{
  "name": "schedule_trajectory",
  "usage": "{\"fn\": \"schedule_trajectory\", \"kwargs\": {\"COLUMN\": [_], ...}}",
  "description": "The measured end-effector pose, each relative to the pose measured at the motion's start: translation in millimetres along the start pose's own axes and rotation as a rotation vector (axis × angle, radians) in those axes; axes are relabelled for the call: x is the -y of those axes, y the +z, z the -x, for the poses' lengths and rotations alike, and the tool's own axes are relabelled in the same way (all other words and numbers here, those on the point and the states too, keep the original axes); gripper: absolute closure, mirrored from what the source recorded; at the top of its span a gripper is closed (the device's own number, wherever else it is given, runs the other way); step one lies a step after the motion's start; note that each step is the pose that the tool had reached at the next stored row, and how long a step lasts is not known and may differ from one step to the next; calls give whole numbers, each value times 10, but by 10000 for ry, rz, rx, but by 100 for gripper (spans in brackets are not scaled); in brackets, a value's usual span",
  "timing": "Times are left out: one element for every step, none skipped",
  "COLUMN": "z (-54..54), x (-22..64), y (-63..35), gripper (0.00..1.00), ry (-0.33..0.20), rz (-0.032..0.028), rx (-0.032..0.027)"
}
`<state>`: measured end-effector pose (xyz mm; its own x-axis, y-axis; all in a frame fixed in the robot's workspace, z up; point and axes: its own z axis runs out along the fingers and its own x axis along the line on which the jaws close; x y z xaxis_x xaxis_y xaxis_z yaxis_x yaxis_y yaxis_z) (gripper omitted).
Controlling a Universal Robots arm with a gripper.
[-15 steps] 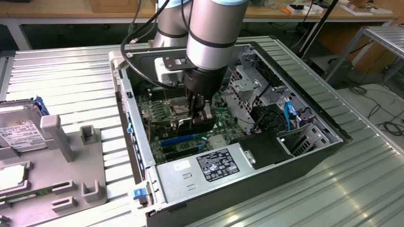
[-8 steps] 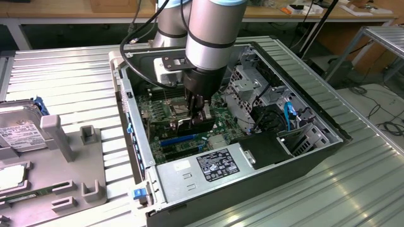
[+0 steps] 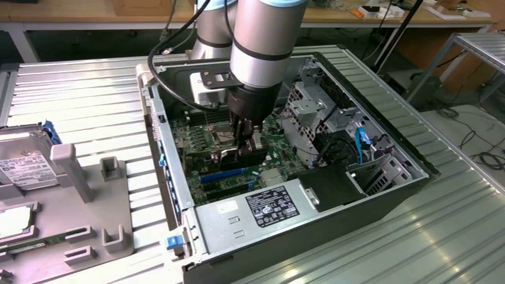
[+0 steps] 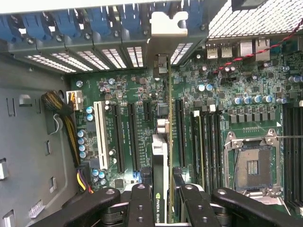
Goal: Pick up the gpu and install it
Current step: 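Insert the gpu into the slot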
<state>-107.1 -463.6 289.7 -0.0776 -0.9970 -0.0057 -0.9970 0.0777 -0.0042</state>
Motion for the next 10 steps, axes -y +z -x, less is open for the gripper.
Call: {"fn": "schedule_trajectory", "kwargs": {"z": [0,0,0,-1,-2,-2,-2,1,7,14], "x": [-4,-8,-12,-15,-24,-30,-31,-34,-38,-43], "y": [0,0,0,0,0,0,0,1,2,2], "gripper": [73,73,73,73,73,73,73,73,73,73], "ry": [1,0,0,0,0,0,-1,0,1,1], "rz": [-2,-3,-3,-3,-3,-3,-3,-4,-5,-9], "rx": [1,1,0,0,-1,-3,-4,-3,-3,-4]}}
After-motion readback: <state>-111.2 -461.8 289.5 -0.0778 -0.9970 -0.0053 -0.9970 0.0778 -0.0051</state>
